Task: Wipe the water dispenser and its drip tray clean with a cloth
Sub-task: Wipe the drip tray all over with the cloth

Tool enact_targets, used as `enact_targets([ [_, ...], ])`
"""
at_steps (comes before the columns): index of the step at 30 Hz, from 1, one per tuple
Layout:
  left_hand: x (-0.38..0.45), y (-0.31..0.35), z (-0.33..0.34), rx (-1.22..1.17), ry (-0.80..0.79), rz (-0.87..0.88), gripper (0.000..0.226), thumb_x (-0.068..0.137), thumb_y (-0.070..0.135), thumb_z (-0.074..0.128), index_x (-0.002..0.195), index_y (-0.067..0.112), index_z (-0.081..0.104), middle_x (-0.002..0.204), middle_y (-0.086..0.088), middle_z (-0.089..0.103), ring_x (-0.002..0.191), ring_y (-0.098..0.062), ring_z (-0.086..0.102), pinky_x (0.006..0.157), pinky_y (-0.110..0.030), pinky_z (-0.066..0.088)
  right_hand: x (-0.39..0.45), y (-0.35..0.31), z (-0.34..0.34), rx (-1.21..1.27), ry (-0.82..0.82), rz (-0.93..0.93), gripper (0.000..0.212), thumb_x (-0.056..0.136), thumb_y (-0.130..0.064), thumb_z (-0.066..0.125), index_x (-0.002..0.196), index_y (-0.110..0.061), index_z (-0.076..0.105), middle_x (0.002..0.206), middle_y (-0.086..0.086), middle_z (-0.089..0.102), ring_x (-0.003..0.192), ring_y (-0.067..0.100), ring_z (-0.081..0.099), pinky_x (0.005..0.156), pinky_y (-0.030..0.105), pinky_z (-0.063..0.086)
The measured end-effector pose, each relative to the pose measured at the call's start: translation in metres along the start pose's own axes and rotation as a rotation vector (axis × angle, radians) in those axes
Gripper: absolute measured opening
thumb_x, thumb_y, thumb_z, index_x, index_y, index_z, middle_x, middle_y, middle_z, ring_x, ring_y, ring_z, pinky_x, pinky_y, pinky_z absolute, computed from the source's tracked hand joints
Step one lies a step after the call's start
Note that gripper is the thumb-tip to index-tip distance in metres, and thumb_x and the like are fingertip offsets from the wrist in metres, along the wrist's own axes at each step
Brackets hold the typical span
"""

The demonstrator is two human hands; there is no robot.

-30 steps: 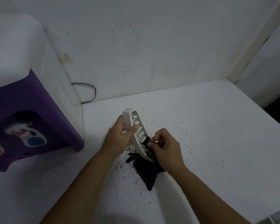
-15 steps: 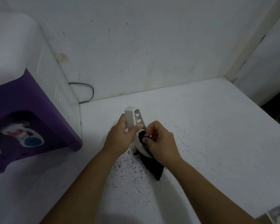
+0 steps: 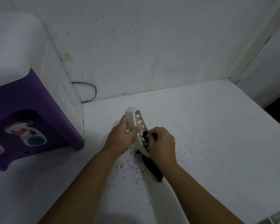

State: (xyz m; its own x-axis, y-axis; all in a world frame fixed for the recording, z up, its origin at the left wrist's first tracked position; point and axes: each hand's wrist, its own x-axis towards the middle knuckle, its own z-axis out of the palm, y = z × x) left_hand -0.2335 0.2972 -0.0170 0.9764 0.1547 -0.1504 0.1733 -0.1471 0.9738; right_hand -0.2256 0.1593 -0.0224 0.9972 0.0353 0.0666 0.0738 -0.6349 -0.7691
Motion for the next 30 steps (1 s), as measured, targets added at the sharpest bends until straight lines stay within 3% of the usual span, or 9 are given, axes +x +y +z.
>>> enact_targets([
  [4,0.001,-0.003,-0.002,0.023,-0.008,0.01,0.022,0.091,0.031,0.061,0.11,0.037,0.051,0.107,0.004,0.066,0.098,-0.017,0.066,0.079,-0.04,0.059,-0.01,-0.001,-0.006,-0.009,-0.179,-0.078,0.012,0.088,-0.009,0.06,0.081,-0.016,0.067,0.085,-0.004,0.062,0.073,0.007,0.055,0.061,0.008,0.037],
  [8,0.002,0.001,-0.003,0.01,-0.061,0.023,0.032,0.09,0.036,0.06,0.119,0.035,0.047,0.107,0.003,0.068,0.092,-0.015,0.068,0.073,-0.033,0.06,0.008,0.001,-0.024,0.097,-0.019,-0.03,0.011,0.09,-0.011,0.06,0.083,-0.018,0.066,0.083,-0.006,0.062,0.074,0.001,0.056,0.062,0.007,0.039],
  [11,0.002,0.01,-0.001,-0.002,-0.05,0.004,0.012,0.094,0.049,0.042,0.104,0.046,0.05,0.095,0.005,0.068,0.082,-0.015,0.07,0.063,-0.025,0.058,0.004,-0.002,-0.016,-0.032,0.029,-0.235,0.012,0.085,-0.003,0.061,0.08,-0.012,0.067,0.08,0.0,0.061,0.073,0.014,0.057,0.063,0.02,0.044],
  [16,0.004,0.009,0.001,0.008,0.006,0.0,0.017,0.093,0.055,0.039,0.099,0.052,0.055,0.103,-0.002,0.069,0.086,-0.022,0.07,0.07,-0.035,0.06,0.004,0.004,-0.012,-0.293,-0.045,-0.543,0.013,0.075,-0.001,0.062,0.085,-0.006,0.07,0.076,0.008,0.058,0.066,0.024,0.053,0.048,0.034,0.047],
  [17,0.004,0.009,0.002,0.036,0.007,0.013,0.016,0.093,0.054,0.04,0.098,0.051,0.055,0.102,-0.002,0.069,0.085,-0.021,0.07,0.071,-0.036,0.06,0.009,0.007,-0.014,-0.285,-0.021,-0.528,0.014,0.074,0.0,0.064,0.084,-0.007,0.071,0.077,0.008,0.06,0.067,0.024,0.055,0.051,0.034,0.049],
  [21,0.008,0.008,0.004,0.226,0.015,0.083,0.028,0.093,0.054,0.042,0.115,0.038,0.053,0.092,0.003,0.071,0.08,-0.016,0.07,0.073,-0.04,0.06,0.012,-0.001,-0.015,-0.049,0.097,-0.142,0.011,0.086,-0.006,0.063,0.086,-0.011,0.072,0.087,0.004,0.068,0.078,0.016,0.06,0.072,0.026,0.049],
  [25,0.008,0.004,0.0,0.221,0.036,0.051,0.026,0.094,0.051,0.042,0.114,0.037,0.052,0.096,0.006,0.07,0.083,-0.014,0.069,0.074,-0.041,0.06,0.002,-0.006,-0.014,-0.001,-0.026,-0.235,0.013,0.084,-0.004,0.064,0.085,-0.014,0.073,0.084,0.0,0.07,0.074,0.011,0.06,0.07,0.024,0.05],
  [28,0.007,0.002,0.0,0.268,0.034,0.064,0.025,0.093,0.056,0.041,0.112,0.042,0.05,0.094,0.008,0.07,0.081,-0.014,0.069,0.076,-0.043,0.059,0.007,-0.007,-0.02,0.133,0.029,-0.135,0.012,0.086,-0.008,0.064,0.088,-0.016,0.073,0.085,-0.006,0.071,0.076,0.003,0.063,0.071,0.015,0.051],
  [30,0.007,0.004,0.002,0.331,0.017,0.095,0.027,0.093,0.059,0.038,0.113,0.044,0.046,0.092,0.008,0.07,0.082,-0.015,0.068,0.077,-0.044,0.058,0.008,-0.01,-0.019,0.143,0.059,-0.162,0.012,0.087,-0.01,0.065,0.094,-0.017,0.072,0.089,-0.006,0.071,0.079,0.003,0.064,0.073,0.014,0.051],
])
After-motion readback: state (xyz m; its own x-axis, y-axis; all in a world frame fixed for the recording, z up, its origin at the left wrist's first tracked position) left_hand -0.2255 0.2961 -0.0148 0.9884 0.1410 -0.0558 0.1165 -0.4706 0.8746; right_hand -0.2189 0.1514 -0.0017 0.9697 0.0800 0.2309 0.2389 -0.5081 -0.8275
